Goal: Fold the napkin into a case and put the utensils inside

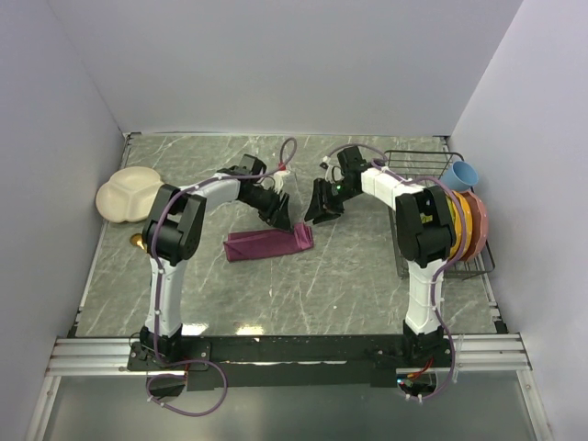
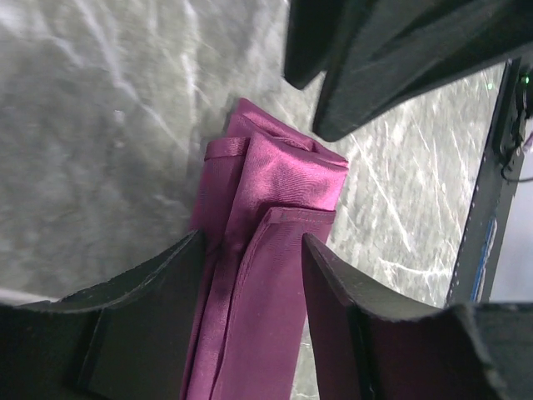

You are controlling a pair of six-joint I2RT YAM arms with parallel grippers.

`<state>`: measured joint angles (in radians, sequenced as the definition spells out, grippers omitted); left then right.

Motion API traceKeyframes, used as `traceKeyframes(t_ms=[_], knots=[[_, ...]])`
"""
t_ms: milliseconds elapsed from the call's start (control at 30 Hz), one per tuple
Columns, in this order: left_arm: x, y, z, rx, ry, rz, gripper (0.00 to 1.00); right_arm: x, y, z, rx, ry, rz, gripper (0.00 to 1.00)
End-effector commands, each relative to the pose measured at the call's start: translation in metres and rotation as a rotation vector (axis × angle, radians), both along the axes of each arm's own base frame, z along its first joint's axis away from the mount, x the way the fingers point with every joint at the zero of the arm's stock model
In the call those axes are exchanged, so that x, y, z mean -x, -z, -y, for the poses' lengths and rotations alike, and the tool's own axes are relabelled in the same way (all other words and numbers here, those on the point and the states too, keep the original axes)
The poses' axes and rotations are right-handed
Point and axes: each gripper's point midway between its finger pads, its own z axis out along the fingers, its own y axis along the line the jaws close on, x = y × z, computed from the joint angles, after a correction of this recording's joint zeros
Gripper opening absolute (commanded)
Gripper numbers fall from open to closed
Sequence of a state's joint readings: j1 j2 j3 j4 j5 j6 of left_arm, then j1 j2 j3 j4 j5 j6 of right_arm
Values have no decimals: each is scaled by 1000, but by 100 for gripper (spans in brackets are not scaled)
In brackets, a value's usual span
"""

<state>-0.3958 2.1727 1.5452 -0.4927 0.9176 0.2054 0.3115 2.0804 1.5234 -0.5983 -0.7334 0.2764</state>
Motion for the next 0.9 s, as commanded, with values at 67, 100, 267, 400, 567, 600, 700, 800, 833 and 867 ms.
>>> traceKeyframes(t_ms=[67, 100, 267, 400, 567, 600, 700, 800, 833, 867], knots=[[8, -13, 9, 39, 80, 50, 55, -2, 5, 0, -21, 15, -24, 47], [7, -14, 11, 43, 77, 57, 54, -2, 5, 0, -22, 14, -25, 48], [5, -21, 12, 59, 67, 70, 50, 2, 8, 1, -23, 10, -46, 48], [3, -28, 15, 75, 68, 87, 49, 6, 11, 2, -23, 9, -56, 48], [5, -32, 19, 93, 82, 82, 46, 9, 13, 1, -32, 9, -68, 50], [7, -33, 20, 101, 91, 78, 45, 9, 13, 1, -35, 11, -74, 50], [8, -33, 21, 106, 102, 79, 45, 8, 13, 0, -40, 12, -74, 51], [11, -34, 22, 113, 119, 77, 45, 7, 14, -1, -45, 11, -75, 52], [12, -34, 23, 118, 124, 76, 44, 7, 14, -1, -46, 12, -80, 51], [12, -35, 23, 121, 127, 78, 44, 7, 15, -2, -47, 11, -81, 51]])
